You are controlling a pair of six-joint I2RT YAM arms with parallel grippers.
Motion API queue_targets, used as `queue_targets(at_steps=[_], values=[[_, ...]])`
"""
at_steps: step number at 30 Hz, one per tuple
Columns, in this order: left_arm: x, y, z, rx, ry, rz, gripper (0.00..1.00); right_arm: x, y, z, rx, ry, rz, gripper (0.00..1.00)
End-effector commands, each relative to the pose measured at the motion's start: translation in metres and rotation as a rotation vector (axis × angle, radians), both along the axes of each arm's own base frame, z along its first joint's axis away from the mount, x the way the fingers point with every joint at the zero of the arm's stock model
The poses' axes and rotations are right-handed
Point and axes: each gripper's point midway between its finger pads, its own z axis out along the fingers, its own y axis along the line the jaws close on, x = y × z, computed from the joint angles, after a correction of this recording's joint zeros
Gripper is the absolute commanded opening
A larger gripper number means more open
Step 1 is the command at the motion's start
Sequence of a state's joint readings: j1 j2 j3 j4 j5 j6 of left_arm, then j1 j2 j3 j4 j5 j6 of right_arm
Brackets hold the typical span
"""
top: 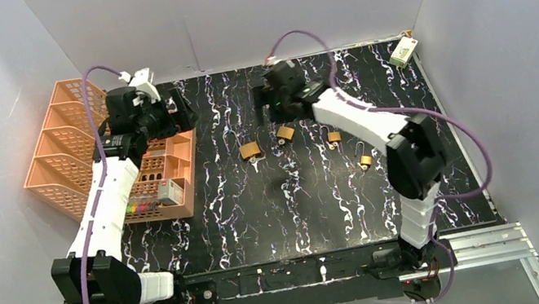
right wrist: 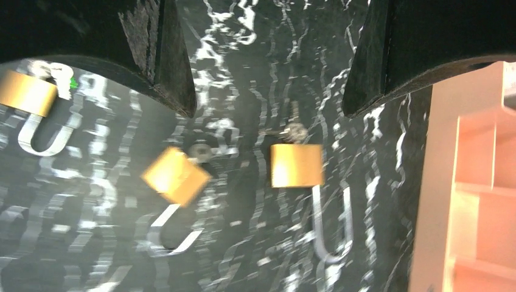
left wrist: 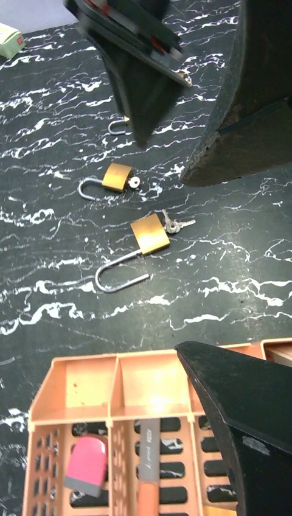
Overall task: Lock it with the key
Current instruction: Pick up the lock from the center of the board.
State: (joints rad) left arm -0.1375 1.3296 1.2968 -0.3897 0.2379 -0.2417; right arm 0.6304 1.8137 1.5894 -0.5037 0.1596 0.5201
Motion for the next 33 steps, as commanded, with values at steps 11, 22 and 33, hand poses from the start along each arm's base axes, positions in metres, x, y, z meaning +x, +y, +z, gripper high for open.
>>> queue_targets(at_steps=[11,22,33], values=[[-0.004,0.025,0.038,-0.213,-0.082,-0.01,0.98,-0.028,0.106,-0.073,-0.236,0.048,0.33,0.99],[-0.062,-0.032,0.115,-0.223,-0.285,-0.575,0.98,-0.012,0.112,-0.09,-0.247,0.037,0.337,0.98],[-0.107,-0.05,0.115,-0.284,-0.33,-0.836,0.98,-0.013,0.106,-0.114,-0.192,0.069,0.324,0.94]])
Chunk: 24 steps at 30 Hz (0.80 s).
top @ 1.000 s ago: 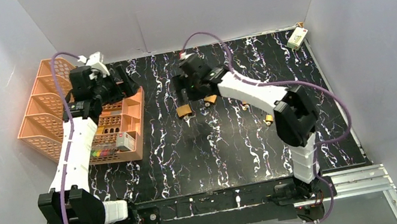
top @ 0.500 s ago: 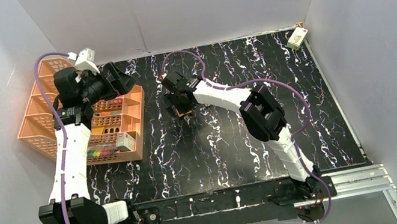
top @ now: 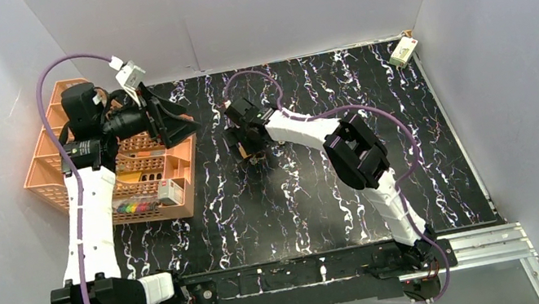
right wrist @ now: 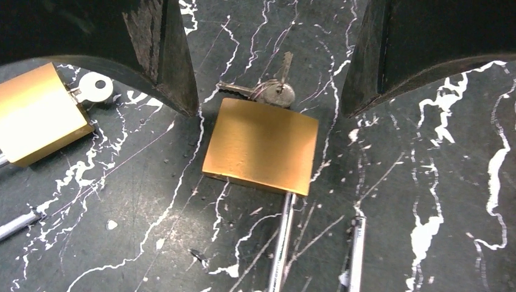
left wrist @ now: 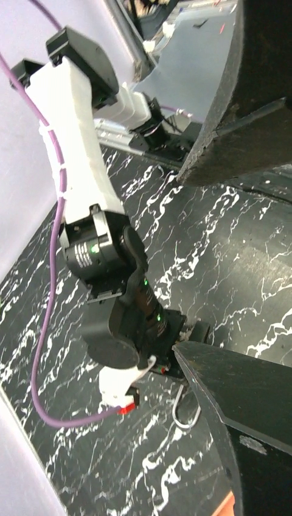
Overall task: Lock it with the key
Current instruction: Pick up the lock from the center of the board.
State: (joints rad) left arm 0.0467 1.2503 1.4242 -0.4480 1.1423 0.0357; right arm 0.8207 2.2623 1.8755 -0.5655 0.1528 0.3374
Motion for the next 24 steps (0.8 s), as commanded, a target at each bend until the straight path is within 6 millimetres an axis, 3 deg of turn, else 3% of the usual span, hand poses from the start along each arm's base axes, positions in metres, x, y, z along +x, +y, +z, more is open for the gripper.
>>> queue_targets(at_steps=[1,8,14,19,24], values=[[-0.016,-0.006,0.006,-0.039,-0.015,-0.081,0.98,0.011,0.004,0.007,0.052,-0.034,-0.012,0.94],[0.039,0.026,0.011,-0.015,-0.067,0.32,0.98,0.007,0.004,-0.007,0.07,-0.021,-0.03,0.88],[0.07,0.042,0.022,-0.156,-0.048,0.507,0.98,0.003,0.005,-0.034,0.047,0.04,-0.06,0.78],[0.085,0.075,-0.005,-0.133,-0.005,0.745,0.98,0.005,-0.011,-0.038,-0.056,0.007,-0.098,0.68],[0.08,0.092,-0.047,-0.05,0.065,0.844,0.98,-0.001,-0.027,-0.034,-0.145,-0.072,-0.085,0.72]])
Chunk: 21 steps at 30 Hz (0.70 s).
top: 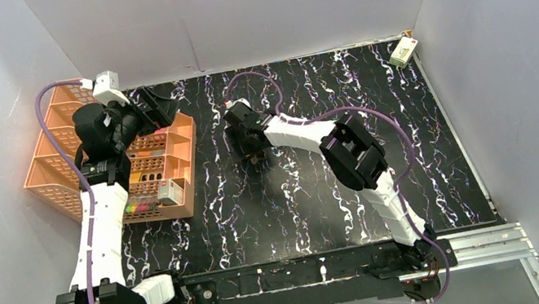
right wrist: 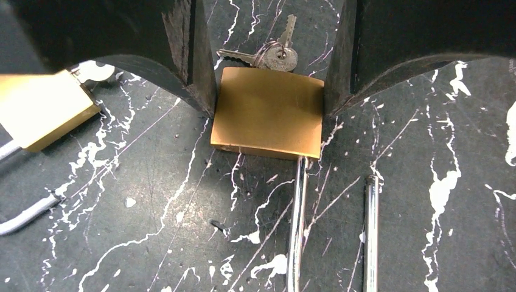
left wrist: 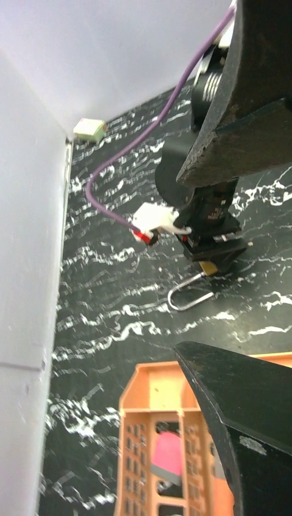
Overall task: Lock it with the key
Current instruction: Pick up the lock from the center of the board.
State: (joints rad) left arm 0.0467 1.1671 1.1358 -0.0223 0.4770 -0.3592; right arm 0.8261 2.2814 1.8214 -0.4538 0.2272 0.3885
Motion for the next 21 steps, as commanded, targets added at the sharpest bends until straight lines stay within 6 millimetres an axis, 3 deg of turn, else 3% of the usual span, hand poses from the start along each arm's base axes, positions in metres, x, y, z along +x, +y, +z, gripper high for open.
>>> queue_targets(at_steps=[1,8,12,14,18,21], values=[[-0.007,0.023,-0.012,0.033,0.011,0.139,0.98,-0.015,-0.029,-0.019,-0.166,-0.014,-0.008,0.72],[-0.011,0.014,-0.032,-0.009,0.059,0.1,0.98,-0.028,-0.029,-0.039,-0.278,-0.004,0.026,0.74],[-0.012,0.025,-0.03,0.016,0.051,0.16,0.98,-0.042,-0.026,-0.047,-0.253,0.053,0.052,0.52],[-0.009,0.038,-0.025,0.038,0.052,0.237,0.98,-0.053,-0.018,-0.047,-0.189,0.112,0.107,0.48],[-0.003,0.067,-0.008,0.069,0.069,0.401,0.98,-0.076,0.011,-0.02,0.022,0.205,0.292,0.42],[0.001,0.065,0.007,0.068,0.052,0.391,0.98,-0.078,0.023,0.01,0.089,0.173,0.375,0.4]])
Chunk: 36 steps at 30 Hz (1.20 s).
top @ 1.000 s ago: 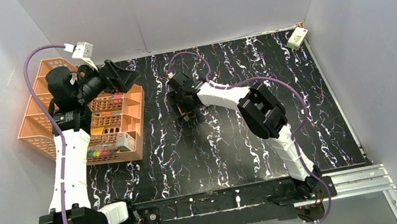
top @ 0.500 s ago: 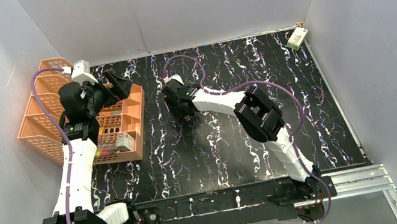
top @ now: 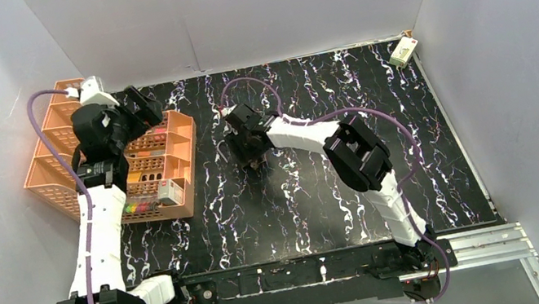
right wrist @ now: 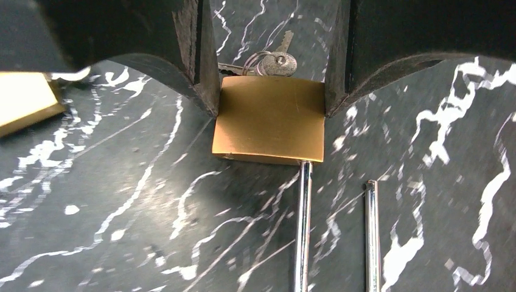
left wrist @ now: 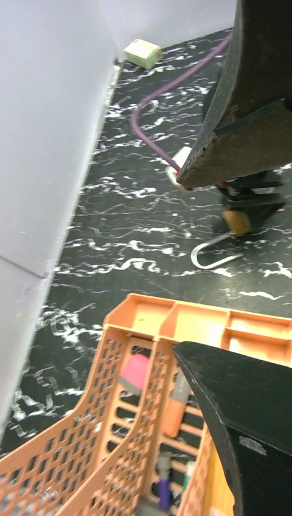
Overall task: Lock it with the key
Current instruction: Pick up the lock from the center of the board.
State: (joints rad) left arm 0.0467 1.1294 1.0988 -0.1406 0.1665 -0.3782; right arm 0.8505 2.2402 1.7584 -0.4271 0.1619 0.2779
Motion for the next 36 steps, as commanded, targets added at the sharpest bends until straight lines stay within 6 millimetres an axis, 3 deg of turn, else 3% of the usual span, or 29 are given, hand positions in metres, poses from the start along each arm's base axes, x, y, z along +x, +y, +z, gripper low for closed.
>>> queue_targets(at_steps=[1,3,6,9,12,17,24,29,36], values=[[0.003,0.012,0.044,0.033,-0.08,0.057,0.98,-0.057,0.018,0.016,0.093,0.177,0.24,0.4],[0.001,-0.004,0.047,0.033,-0.109,-0.045,0.98,-0.058,0.018,0.03,0.096,0.162,0.274,0.39],[-0.016,-0.047,0.056,0.022,-0.189,-0.319,0.98,-0.066,0.017,0.059,0.171,0.106,0.323,0.39],[-0.041,-0.081,0.066,-0.031,-0.232,-0.547,0.98,-0.094,0.012,0.09,0.291,0.13,0.36,0.39],[-0.062,-0.102,0.078,-0.056,-0.232,-0.728,0.98,-0.119,0.001,0.118,0.354,0.157,0.385,0.4],[-0.083,-0.119,0.067,-0.144,-0.164,-0.902,0.98,-0.131,-0.022,0.155,0.447,0.161,0.386,0.4],[-0.108,-0.134,0.04,-0.305,-0.066,-1.046,0.98,-0.115,-0.057,0.194,0.622,0.167,0.322,0.4],[-0.126,-0.155,0.023,-0.332,-0.045,-1.15,0.98,-0.092,-0.079,0.192,0.671,0.205,0.168,0.4],[-0.108,-0.204,-0.043,-0.289,0.081,-1.04,0.98,-0.097,-0.079,0.224,0.849,0.246,0.222,0.41]])
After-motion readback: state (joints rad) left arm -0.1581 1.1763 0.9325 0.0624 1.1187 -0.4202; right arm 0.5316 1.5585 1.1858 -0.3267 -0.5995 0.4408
